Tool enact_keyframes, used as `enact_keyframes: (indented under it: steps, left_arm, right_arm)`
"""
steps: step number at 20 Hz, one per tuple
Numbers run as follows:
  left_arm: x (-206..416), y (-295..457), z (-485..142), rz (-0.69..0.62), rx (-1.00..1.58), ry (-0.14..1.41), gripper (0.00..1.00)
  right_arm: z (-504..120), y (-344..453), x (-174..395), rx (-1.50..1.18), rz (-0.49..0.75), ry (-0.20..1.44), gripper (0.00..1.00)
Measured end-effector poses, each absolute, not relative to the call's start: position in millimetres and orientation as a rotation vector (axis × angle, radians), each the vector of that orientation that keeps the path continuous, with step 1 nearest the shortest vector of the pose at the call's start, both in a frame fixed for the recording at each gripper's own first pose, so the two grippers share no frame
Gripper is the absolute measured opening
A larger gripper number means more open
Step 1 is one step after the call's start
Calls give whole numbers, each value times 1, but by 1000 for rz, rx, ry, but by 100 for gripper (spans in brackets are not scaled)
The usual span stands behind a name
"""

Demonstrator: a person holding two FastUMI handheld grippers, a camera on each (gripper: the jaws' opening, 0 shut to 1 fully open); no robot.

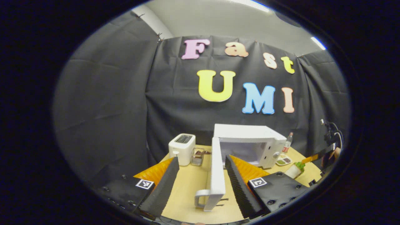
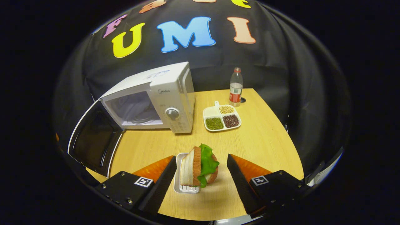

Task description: Open the microwave oven with the left hand, put the food in, and close the microwave oven.

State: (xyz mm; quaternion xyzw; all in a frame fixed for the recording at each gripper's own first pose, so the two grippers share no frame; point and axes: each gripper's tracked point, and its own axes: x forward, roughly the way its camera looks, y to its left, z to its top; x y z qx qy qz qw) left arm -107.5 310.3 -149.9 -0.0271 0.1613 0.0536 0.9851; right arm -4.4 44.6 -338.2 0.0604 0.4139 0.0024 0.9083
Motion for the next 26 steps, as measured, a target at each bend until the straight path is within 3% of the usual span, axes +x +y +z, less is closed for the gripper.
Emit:
enact_keyframes:
  steps: [5,8,9,11,13,15,16,18,19,20,22,23,24,26]
  left_arm:
    - [-52,227,-88,29,-43,191,96]
    - [-30,183,-85,2,-51,182,98]
    - [-26,172,-85,-4,-55,183,94]
    - [-19,155,-84,-4,-51,191,97]
    - [-18,145,-87,5,-37,212,97]
    - [-19,140,-87,23,-22,232,97]
    - [-20,138,-88,34,-16,242,97]
    - [-24,135,-83,51,-9,238,97]
    - [-24,133,-81,53,-9,235,97]
    - [-25,130,-82,49,-12,235,97]
    - [-23,125,-83,30,-17,228,97]
    - [-21,125,-82,19,-22,223,97]
    - [-19,124,-82,3,-28,218,94]
    - [-14,123,-86,-47,-19,212,98]
  right_arm:
    - [-377,43,-8,260,45,958,98]
    - [-396,47,-10,300,83,1016,98]
    - [-402,48,-10,306,91,1030,96]
    - [-408,50,-9,327,113,1058,81]
    - [-416,54,-11,368,129,1102,86]
    - [-419,59,-11,417,154,1136,78]
    - [-422,66,-8,451,184,1141,72]
    - [-415,70,-9,472,212,1175,47]
    - [-412,67,-9,468,211,1171,47]
    - [-409,66,-6,471,209,1178,33]
    - [-403,68,-8,490,212,1173,33]
    - [-397,68,-9,507,210,1161,27]
    - [-390,70,-8,520,209,1145,33]
    - [-372,74,-7,536,199,1099,33]
